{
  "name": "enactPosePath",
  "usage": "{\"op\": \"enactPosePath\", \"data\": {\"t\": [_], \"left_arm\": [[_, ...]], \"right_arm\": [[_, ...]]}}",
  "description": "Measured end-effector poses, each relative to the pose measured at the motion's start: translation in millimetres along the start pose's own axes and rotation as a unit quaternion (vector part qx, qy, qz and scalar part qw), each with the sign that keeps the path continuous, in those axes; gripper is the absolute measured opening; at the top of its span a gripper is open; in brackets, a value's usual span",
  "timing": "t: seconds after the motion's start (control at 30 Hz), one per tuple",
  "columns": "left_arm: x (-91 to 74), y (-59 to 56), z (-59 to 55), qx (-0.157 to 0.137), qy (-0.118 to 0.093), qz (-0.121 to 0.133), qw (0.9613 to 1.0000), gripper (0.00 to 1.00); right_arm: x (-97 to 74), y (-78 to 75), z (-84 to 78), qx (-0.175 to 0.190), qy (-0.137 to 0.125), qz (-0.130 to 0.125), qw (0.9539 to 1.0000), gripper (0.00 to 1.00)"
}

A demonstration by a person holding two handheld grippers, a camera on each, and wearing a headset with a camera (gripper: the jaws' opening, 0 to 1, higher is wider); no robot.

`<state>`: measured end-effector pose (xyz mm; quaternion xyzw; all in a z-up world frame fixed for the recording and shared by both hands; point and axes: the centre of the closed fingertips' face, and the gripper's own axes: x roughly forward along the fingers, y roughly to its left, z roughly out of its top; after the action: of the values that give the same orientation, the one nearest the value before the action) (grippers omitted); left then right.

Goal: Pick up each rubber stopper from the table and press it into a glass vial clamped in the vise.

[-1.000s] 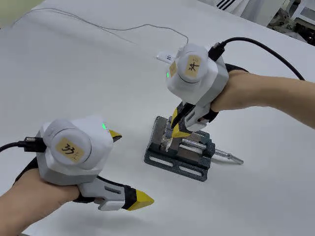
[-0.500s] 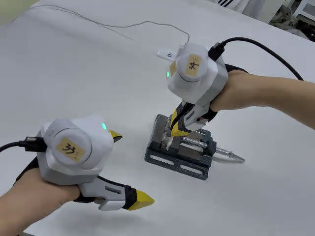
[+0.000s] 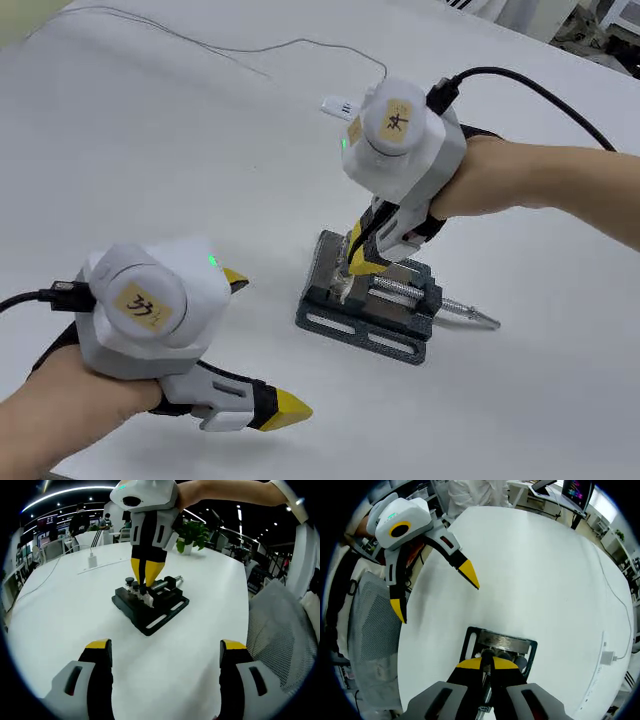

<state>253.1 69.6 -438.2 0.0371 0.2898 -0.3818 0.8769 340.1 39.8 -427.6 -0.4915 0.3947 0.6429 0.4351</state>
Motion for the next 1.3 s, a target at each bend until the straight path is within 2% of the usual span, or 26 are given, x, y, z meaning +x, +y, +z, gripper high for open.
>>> {"op": "enactPosePath", "data": {"t": [0.13,0.4,0.67,0.83,0.87,0.93,1.0,1.3], "left_arm": [[-0.1,0.5,-0.6,-0.001,0.001,0.000,1.0000,0.87],[-0.4,-1.3,-1.9,-0.004,0.002,-0.001,1.0000,0.87],[-0.8,-1.9,-3.5,-0.007,0.001,0.000,1.0000,0.87],[1.1,-1.2,-4.8,-0.011,0.001,0.001,0.9999,0.87],[1.8,-1.0,-5.1,-0.012,0.001,0.001,0.9999,0.87],[2.4,-0.8,-5.3,-0.013,0.000,0.002,0.9999,0.87],[3.6,-1.1,-4.9,-0.014,-0.002,0.000,0.9999,0.87],[7.4,2.8,-2.5,-0.016,-0.005,-0.001,0.9999,0.87]], "right_arm": [[-7.6,1.2,5.4,0.004,-0.009,-0.005,0.9999,0.01],[-3.2,12.3,6.2,0.000,-0.001,-0.001,1.0000,0.01],[-2.5,11.6,5.8,-0.007,0.003,0.003,1.0000,0.01],[-1.4,14.9,7.7,-0.013,0.018,-0.003,0.9998,0.00],[-1.3,14.8,7.4,-0.025,0.026,-0.001,0.9993,0.00],[-0.8,14.7,7.8,-0.015,0.030,0.000,0.9994,0.00],[-0.5,15.2,7.4,-0.025,0.034,0.001,0.9991,0.00],[0.7,13.0,3.8,0.012,0.015,0.018,0.9996,0.00]]}}
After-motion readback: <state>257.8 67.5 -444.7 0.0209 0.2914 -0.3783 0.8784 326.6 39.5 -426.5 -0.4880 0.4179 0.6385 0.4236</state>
